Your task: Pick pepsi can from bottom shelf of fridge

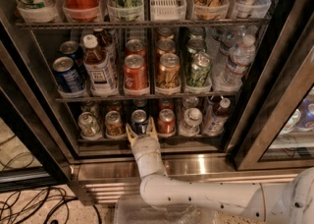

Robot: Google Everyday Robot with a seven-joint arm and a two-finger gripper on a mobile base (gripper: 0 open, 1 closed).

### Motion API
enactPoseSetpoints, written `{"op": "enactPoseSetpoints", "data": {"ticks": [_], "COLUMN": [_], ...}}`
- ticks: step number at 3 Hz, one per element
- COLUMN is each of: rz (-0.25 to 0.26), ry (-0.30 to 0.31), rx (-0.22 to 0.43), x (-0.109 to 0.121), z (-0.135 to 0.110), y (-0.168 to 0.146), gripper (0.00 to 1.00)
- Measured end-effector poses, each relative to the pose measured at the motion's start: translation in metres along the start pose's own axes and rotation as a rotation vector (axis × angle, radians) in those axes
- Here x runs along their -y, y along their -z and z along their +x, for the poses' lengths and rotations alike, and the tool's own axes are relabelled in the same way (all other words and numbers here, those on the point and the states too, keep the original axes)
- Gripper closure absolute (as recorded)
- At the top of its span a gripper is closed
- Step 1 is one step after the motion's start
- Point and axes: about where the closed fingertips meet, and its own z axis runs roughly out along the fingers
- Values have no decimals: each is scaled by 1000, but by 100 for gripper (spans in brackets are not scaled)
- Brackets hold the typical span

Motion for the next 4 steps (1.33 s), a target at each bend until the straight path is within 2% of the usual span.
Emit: {"op": "enactPoseSetpoints", "data": {"ticks": [1,2,3,4], "rz": [2,-5,-5,-5], "ry": [-8,-23,-23,-23], "rx": [-6,-13,-13,-13], "x": [0,-1,-1,-1], "z": [2,3,3,3], "y": [-2,-4,-4,-5], "gripper": [46,65,88,100]}}
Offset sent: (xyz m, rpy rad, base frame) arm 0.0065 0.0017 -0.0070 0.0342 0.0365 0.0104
